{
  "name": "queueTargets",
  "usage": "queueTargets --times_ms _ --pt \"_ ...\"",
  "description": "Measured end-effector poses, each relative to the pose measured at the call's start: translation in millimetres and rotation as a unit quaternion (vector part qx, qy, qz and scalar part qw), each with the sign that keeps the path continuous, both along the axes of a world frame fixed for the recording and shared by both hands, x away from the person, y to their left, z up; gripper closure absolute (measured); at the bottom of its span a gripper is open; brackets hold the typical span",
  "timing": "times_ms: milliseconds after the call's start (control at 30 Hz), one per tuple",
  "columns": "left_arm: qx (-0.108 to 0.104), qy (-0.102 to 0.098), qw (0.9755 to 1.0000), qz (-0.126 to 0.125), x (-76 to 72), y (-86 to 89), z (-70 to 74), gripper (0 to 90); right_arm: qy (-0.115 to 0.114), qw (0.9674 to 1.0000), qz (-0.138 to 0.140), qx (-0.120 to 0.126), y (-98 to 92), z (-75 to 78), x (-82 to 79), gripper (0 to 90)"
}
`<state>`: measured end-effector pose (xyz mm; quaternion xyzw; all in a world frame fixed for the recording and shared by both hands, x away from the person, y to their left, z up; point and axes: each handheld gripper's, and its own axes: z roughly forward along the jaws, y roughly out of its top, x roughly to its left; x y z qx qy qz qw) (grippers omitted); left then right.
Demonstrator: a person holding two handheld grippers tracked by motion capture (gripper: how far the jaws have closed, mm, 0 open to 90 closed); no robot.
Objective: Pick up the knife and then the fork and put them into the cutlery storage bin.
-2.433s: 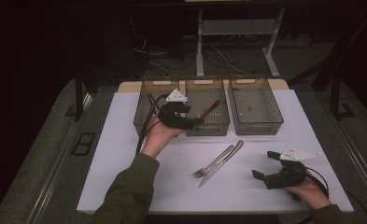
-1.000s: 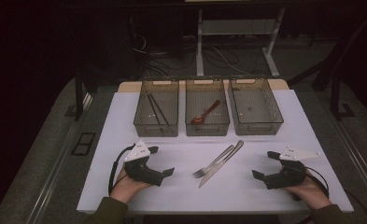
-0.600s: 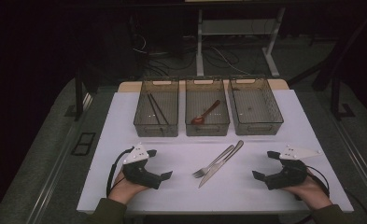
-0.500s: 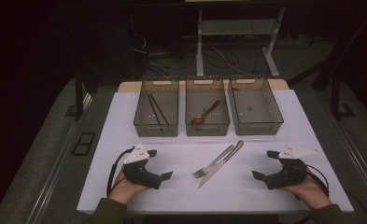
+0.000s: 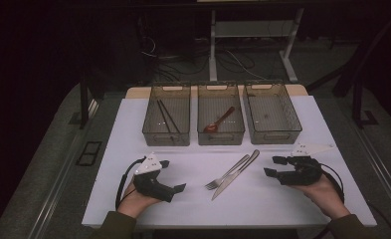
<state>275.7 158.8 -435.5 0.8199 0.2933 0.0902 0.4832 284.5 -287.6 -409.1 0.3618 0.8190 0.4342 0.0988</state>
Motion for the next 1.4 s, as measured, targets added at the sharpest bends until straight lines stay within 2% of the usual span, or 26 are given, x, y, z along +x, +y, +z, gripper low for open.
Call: queueTargets --times_ms 233,367,500,733,933,1233,1400 --pt "0.001 0.003 1.0 -0.002 0.8 0.4 -0.7 0.0 0.019 0.9998 0.003 0.001 10.3 4.7 23.5 69.1" --pt "0.004 0.006 1.0 -0.006 0.9 -0.4 -1.6 0.0 0.024 0.9997 0.009 -0.007 19.2 2.0 36.4 80.3" --pt "0.003 0.006 1.0 -0.007 0.7 -0.5 -1.6 0.0 0.031 0.9992 0.019 -0.017 28.6 -3.2 47.0 87.5" --pt "0.003 0.006 0.9999 -0.008 0.8 0.0 -1.5 0.0 0.054 0.9974 0.037 -0.032 50.3 -16.6 60.8 88.7" --pt "0.001 0.008 0.9999 -0.006 0.7 0.8 -1.7 0.0 0.063 0.9947 0.065 -0.049 72.4 -23.9 61.1 88.7" --pt "0.002 0.009 0.9999 -0.01 0.9 0.4 -2.0 0.0 0.075 0.9905 0.088 -0.074 84.6 -34.3 59.3 88.7" --pt "0.002 0.011 0.9999 -0.01 1.0 0.5 -2.1 0.0 0.073 0.9901 0.092 -0.077 87.1 -35.3 58.1 88.8"
